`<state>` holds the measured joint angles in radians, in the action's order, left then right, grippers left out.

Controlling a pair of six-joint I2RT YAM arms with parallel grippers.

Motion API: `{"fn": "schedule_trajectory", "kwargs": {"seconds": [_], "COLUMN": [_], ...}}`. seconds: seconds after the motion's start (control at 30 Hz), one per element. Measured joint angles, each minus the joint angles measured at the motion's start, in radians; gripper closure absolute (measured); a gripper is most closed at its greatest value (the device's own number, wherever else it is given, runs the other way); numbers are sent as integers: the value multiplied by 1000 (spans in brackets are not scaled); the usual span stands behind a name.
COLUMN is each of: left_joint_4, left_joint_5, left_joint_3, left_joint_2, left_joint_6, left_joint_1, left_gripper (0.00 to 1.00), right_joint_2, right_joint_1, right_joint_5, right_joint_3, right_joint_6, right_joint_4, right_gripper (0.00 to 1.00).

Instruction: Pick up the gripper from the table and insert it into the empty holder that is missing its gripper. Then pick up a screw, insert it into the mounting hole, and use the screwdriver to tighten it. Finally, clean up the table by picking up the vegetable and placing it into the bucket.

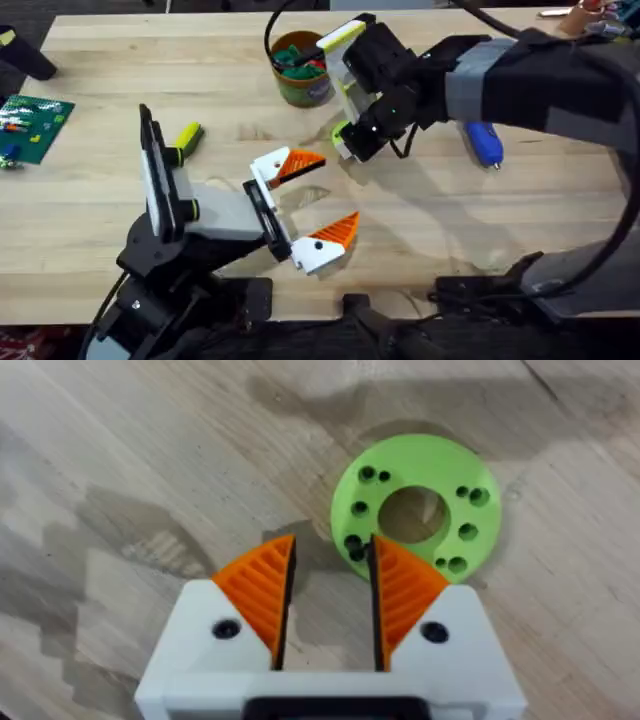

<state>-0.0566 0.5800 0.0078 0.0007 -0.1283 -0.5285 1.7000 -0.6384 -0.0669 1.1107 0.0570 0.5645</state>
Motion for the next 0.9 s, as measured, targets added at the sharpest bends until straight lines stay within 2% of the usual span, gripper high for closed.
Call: {"fn": "schedule_trajectory", "kwargs": {"seconds": [0.4, 0.9], "left_joint_4": [0, 0], "left_joint_5": [0, 0], "left_joint_3": [0, 0], "left_joint_2": [0, 0], "left_joint_6": [0, 0], "left_joint_1": [0, 0], "left_gripper": [15, 15], "right_joint_2": [-70, -220], "right_joint_1": [0, 0], "right_joint_5": [0, -1], "right_joint_3": [135, 249], "right_joint_6": [20, 23], "right_joint_4": [170, 225], "right_gripper": [993, 994]}}
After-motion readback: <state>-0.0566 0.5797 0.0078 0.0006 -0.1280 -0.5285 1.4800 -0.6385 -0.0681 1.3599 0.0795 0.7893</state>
